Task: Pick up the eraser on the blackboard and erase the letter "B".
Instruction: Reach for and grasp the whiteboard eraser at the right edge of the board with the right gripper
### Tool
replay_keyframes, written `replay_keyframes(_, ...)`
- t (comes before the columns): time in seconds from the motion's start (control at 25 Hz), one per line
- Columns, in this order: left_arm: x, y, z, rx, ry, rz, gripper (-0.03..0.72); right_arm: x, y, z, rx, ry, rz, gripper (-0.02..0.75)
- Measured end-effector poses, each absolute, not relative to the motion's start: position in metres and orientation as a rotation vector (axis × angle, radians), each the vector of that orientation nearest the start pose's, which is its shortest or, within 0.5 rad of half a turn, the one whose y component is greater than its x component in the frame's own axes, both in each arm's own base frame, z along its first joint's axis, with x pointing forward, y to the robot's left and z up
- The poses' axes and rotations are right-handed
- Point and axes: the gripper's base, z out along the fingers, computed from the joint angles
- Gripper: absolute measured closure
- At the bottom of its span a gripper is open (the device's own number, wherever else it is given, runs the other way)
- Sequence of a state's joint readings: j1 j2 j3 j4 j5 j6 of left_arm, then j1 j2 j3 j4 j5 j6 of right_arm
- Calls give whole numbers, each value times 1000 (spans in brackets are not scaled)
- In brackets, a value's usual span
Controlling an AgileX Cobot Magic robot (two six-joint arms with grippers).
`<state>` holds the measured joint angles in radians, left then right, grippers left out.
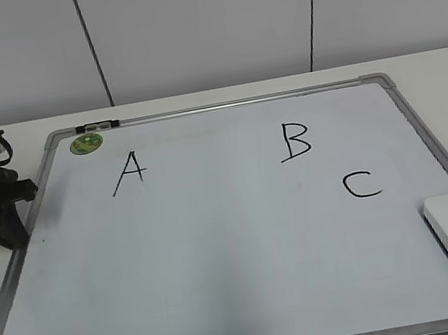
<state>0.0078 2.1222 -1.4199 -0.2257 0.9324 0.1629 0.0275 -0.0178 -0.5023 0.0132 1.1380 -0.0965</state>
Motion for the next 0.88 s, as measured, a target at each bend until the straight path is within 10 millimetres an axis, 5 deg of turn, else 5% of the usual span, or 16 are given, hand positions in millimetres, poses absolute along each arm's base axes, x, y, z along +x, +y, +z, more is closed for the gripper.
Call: replay_keyframes(0.88, 401, -13, 127, 32, 3091, -279, 676, -9, 1, 281, -139, 2202, -22, 147)
